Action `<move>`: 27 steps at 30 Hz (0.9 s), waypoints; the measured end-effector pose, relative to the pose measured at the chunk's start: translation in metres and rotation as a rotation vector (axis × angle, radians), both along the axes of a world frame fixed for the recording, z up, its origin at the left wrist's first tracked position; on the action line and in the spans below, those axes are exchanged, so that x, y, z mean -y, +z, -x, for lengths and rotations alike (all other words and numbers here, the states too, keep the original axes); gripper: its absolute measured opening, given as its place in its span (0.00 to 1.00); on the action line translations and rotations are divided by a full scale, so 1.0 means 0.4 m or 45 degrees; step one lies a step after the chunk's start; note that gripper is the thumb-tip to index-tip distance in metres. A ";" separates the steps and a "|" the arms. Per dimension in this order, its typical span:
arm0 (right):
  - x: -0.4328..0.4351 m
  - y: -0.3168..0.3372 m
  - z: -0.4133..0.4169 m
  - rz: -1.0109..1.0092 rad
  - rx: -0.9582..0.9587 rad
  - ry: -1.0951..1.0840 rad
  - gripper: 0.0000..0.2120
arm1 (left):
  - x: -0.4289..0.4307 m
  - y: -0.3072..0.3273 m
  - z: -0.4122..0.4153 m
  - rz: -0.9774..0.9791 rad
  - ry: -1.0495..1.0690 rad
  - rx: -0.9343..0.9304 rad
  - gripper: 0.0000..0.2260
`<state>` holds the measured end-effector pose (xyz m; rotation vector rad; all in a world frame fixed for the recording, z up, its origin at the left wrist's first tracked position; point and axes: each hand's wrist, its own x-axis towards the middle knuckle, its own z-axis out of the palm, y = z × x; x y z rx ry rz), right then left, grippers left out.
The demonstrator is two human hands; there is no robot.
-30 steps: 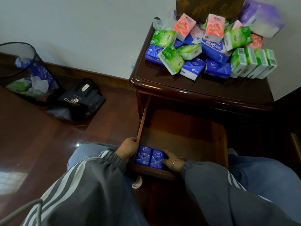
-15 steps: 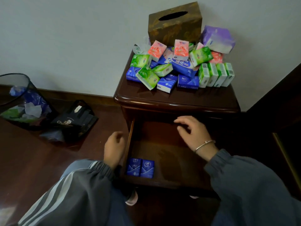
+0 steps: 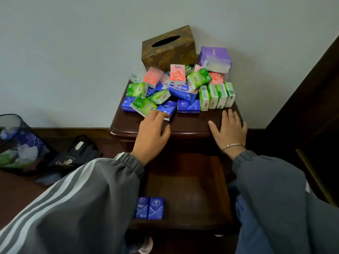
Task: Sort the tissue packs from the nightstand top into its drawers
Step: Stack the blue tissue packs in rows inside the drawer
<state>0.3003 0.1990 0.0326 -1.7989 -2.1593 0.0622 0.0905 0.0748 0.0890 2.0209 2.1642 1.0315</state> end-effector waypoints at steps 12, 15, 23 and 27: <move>0.007 -0.005 0.007 -0.100 0.022 -0.052 0.33 | -0.128 -0.043 -0.029 0.323 0.399 -0.624 0.26; 0.008 -0.005 0.009 -0.106 0.018 -0.056 0.33 | -0.115 -0.073 -0.050 0.363 0.361 -0.658 0.28; 0.012 -0.003 0.008 -0.129 0.006 -0.061 0.31 | -0.121 -0.030 -0.074 0.281 0.365 -0.444 0.19; 0.015 -0.005 0.011 -0.146 -0.016 -0.062 0.32 | -0.148 -0.002 -0.108 0.408 0.494 -0.396 0.21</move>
